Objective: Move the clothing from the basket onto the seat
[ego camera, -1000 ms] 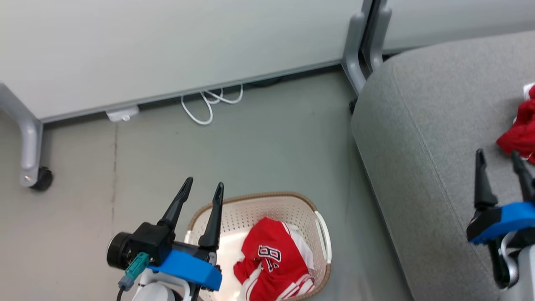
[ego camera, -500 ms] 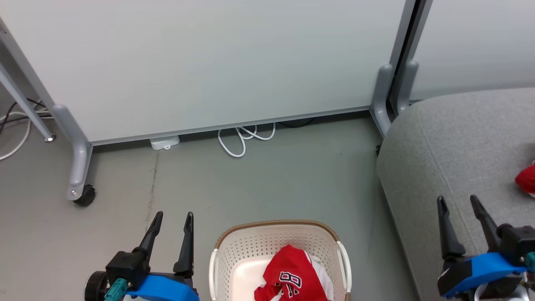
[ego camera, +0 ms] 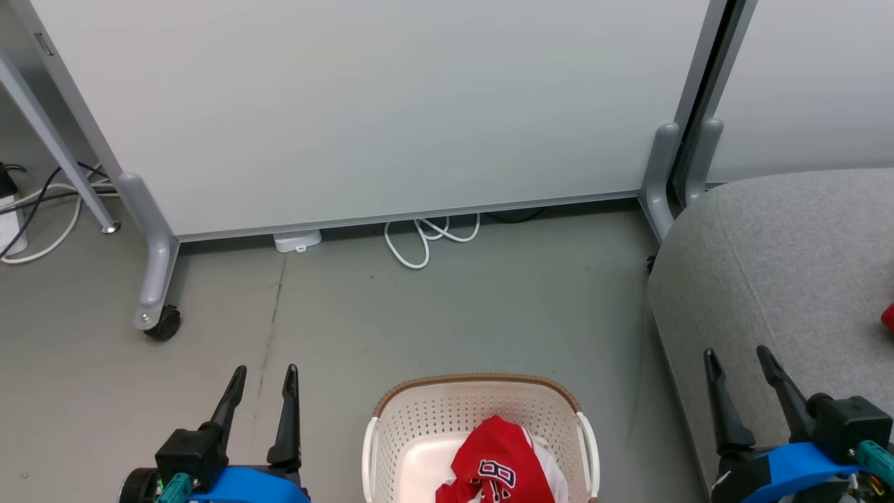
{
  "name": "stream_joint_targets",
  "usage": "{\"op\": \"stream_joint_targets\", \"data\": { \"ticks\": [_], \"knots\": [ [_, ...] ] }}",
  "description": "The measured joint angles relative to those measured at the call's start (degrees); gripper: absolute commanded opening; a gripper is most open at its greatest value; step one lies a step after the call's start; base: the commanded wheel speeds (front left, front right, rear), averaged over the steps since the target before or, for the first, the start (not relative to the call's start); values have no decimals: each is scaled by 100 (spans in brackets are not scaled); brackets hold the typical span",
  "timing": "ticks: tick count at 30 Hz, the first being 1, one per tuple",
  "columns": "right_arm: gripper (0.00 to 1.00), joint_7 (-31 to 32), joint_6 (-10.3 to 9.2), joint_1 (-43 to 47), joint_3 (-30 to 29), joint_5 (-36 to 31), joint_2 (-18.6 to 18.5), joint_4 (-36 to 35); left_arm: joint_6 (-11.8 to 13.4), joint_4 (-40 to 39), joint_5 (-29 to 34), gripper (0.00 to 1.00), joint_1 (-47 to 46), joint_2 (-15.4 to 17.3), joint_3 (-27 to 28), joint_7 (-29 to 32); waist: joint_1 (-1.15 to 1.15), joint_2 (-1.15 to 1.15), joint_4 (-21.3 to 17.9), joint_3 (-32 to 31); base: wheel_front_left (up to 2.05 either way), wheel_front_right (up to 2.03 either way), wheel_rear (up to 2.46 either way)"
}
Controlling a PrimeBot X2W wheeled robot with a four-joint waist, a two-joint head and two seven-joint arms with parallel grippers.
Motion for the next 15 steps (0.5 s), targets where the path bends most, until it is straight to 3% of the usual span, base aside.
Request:
{"op": "stream_joint_targets", "data": {
  "ticks": [15],
  "knots": [
    [100,-24,0,-19,64,129,2,65,0,66,-10,100,-41,76,-100,0,0,0,-8,72,0,0,0]
  ]
}}
